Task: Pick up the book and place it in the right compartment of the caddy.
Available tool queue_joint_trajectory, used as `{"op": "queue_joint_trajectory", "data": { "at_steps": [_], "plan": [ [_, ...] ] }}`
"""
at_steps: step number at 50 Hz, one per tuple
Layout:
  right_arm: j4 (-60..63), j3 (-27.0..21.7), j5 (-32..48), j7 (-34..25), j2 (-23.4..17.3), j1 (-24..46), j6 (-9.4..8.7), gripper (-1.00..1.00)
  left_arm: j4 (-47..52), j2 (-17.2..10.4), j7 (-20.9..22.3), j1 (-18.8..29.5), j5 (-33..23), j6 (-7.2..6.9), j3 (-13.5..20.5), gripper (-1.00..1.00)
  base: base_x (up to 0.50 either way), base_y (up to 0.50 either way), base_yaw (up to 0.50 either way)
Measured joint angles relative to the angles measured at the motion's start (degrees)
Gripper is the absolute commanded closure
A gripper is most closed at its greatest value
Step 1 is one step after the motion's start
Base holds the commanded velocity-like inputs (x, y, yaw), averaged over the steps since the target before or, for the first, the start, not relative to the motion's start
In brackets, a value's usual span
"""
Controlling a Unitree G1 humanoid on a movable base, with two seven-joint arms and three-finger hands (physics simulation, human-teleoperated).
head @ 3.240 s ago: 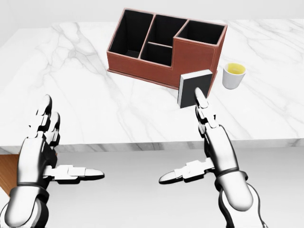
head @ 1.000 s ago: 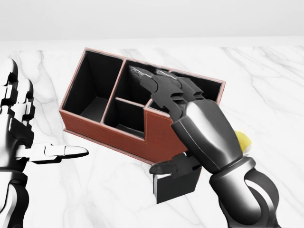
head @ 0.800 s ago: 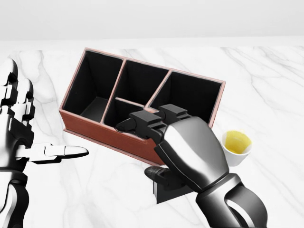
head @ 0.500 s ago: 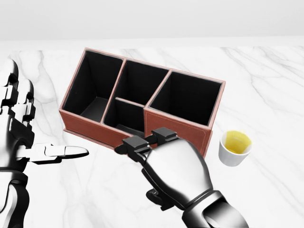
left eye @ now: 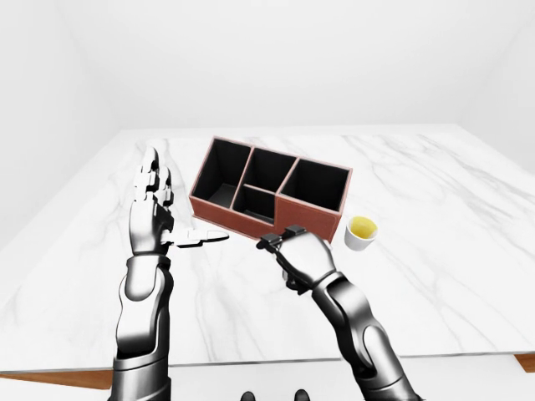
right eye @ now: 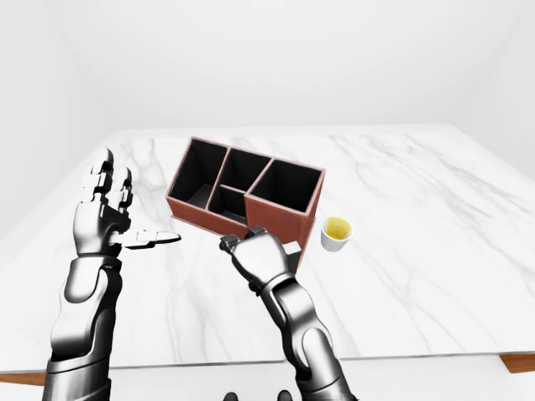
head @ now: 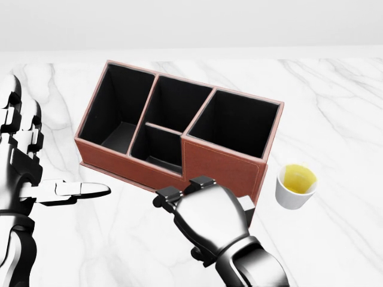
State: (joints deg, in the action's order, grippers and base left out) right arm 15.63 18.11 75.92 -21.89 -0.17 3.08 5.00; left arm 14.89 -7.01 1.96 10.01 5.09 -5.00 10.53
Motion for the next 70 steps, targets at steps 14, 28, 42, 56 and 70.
{"op": "queue_joint_trajectory", "data": {
  "at_steps": [14,28,42,56,70],
  "plan": [
    [-8.4,-2.6,1.2,1.4,0.0,4.3,0.00,-0.18,-0.2,0.0,-0.2,0.1,0.3,0.00,0.1,-1.00,0.00,0.00,0.00],
    [-15.0,-4.1,1.9,2.8,-0.2,7.4,0.00,-0.18,-0.4,0.0,-0.2,0.1,0.6,0.00,0.1,-1.00,0.00,0.00,0.00],
    [-19.0,-5.2,1.7,3.7,-0.4,9.8,0.00,-0.27,-0.6,-0.1,-0.5,0.2,0.9,0.00,0.2,-1.00,0.00,0.00,0.00],
    [-23.7,-6.0,2.1,5.2,-1.1,10.8,0.00,-0.25,-0.8,-0.2,-0.7,0.3,1.2,0.00,0.3,-1.00,0.00,0.00,0.00],
    [-28.9,-6.6,2.5,7.3,-1.6,12.4,0.00,-0.25,-0.8,-0.2,-0.8,0.3,1.2,0.00,0.3,-1.00,0.00,0.00,0.00]
  ]
}}
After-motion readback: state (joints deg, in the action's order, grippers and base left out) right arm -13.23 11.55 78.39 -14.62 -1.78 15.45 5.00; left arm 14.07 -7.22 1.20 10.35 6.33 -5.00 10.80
